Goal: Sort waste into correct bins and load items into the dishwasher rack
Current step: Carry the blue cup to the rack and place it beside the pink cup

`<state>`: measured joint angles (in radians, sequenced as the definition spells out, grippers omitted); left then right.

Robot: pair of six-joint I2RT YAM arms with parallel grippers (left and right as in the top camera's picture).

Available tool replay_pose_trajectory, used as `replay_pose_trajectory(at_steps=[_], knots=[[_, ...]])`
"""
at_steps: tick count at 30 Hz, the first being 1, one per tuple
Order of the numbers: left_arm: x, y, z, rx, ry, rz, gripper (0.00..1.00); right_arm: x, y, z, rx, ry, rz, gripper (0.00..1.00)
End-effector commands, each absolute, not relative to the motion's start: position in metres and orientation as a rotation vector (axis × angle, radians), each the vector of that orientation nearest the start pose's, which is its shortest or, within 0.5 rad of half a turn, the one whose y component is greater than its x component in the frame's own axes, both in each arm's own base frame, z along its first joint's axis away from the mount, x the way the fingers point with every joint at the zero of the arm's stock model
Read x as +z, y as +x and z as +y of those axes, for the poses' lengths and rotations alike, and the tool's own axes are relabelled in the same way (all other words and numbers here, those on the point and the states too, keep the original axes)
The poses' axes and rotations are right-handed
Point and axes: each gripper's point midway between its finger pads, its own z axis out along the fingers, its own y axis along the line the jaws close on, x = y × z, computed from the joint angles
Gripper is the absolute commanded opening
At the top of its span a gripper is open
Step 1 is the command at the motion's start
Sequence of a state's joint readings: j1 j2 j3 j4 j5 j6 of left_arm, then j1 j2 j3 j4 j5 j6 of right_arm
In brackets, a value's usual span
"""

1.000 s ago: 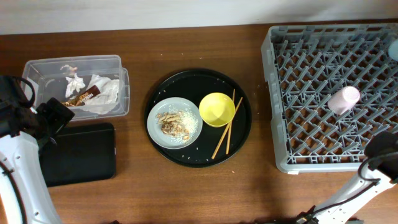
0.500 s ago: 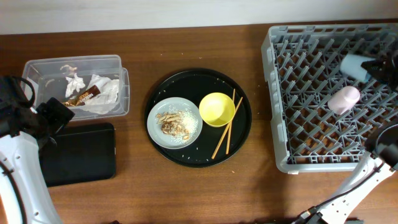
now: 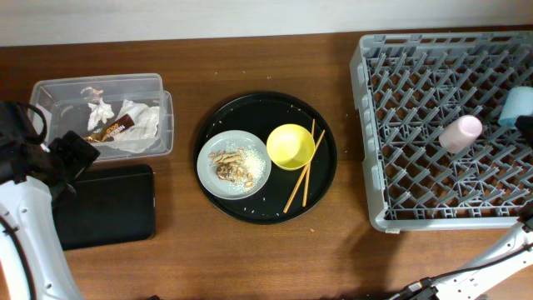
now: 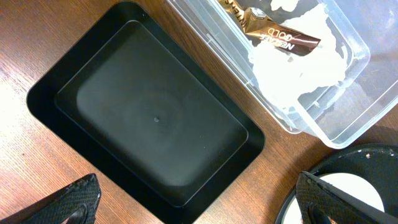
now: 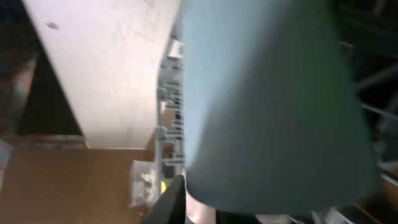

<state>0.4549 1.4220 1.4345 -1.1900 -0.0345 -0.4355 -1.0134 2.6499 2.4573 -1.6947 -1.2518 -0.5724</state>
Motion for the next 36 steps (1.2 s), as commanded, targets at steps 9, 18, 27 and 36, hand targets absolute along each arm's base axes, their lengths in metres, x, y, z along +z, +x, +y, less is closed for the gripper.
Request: replay_pose_trajectory(at_steps=[9,18,27,36], knots=[[0.217,0.284,0.148,0.062,-1.202,2.449,0.99,0.241,0.358,-0.280,0.921,0.641,2.244,0.98],[0.217,0.284,0.148,0.061,-1.202,2.449,0.99,0.295,0.417,-0.214,0.525,0.418,2.362,0.98],[0.217,0.284,0.148,0.061,-1.202,2.449,1.00,0.202,0.438,-0.323,-0.307,1.116,2.391,0.04],[0.217,0.284,0.148,0.062,-1.202,2.449,0.99,0.116,0.427,-0.316,-0.283,1.183,2.591,0.04]])
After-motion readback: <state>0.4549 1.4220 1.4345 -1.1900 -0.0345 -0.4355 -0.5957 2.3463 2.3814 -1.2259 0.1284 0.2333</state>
